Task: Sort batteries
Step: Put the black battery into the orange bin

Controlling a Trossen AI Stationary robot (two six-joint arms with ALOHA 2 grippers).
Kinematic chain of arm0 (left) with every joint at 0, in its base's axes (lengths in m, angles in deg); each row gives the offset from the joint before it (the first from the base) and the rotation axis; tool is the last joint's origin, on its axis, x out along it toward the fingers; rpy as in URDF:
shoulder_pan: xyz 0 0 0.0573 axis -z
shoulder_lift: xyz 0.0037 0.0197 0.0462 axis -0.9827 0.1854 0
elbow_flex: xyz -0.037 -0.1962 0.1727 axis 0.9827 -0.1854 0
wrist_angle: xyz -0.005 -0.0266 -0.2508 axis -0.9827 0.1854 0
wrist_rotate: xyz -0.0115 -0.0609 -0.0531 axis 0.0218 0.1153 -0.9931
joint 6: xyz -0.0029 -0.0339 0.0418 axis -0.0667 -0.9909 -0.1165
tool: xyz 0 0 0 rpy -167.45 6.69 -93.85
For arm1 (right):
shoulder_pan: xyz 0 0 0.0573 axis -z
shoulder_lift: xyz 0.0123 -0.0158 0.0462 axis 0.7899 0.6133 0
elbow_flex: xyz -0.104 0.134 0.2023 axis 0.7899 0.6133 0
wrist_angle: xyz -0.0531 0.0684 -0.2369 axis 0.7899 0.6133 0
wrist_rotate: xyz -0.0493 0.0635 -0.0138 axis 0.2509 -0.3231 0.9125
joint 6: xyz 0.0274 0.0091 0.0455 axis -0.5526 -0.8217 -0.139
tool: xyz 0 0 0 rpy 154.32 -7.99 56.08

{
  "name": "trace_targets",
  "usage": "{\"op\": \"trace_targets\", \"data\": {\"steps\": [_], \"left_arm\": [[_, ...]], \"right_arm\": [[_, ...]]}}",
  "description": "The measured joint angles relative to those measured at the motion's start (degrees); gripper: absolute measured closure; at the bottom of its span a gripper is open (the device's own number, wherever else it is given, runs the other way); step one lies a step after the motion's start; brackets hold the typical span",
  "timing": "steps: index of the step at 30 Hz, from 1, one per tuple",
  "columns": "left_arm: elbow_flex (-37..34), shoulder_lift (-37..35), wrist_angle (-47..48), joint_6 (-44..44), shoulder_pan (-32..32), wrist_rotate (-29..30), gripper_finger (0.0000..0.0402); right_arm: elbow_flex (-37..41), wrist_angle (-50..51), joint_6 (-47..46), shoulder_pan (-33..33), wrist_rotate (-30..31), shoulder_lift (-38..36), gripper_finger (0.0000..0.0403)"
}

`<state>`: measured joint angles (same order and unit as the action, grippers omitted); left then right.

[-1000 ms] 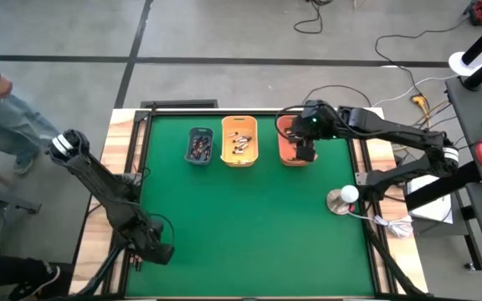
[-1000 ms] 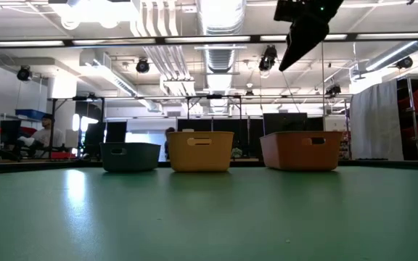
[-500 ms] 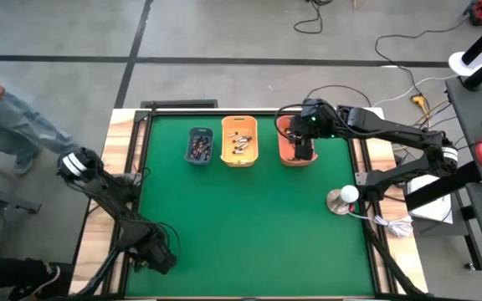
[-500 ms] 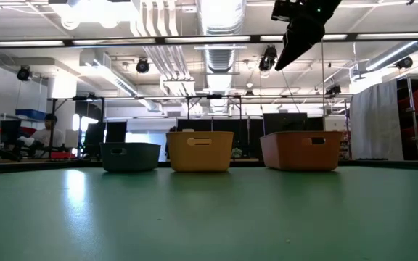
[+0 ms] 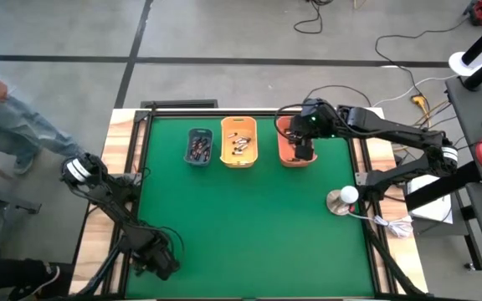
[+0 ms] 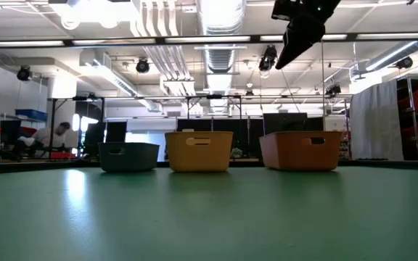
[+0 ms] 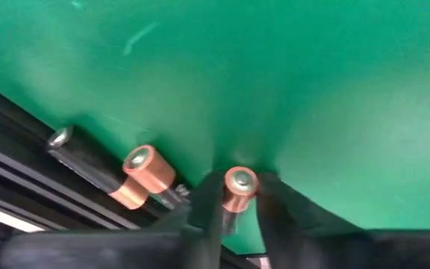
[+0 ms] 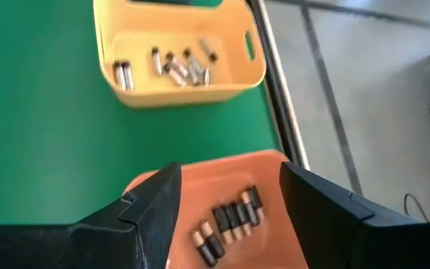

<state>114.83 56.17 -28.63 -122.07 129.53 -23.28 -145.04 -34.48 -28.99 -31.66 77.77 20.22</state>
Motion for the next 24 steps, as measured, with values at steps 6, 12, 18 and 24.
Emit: {"op": "trace_targets", "data": {"steps": [6,12,18,24], "left_arm": [[-0.3,-1.6,2.3,2.3,-0.2,4.4,0.0379],[1.5,-5.2,11.9,5.5,-2.3,17.7,0.0372],[5.9,-10.8,15.5,12.0,-7.3,42.1,0.0376],[9.4,-15.8,8.8,26.7,-13.5,66.3,0.0374]], "right_arm": [[-6.1,0.4,-0.7,-0.3,-0.1,0.0,0.0182],[-10.0,-6.7,-4.4,-2.4,-4.7,-0.1,0.0187],[-6.9,-17.9,-12.8,-6.1,-17.3,0.1,0.0196],[-2.7,-23.5,-18.9,-12.9,-18.8,3.4,0.0198]]}}
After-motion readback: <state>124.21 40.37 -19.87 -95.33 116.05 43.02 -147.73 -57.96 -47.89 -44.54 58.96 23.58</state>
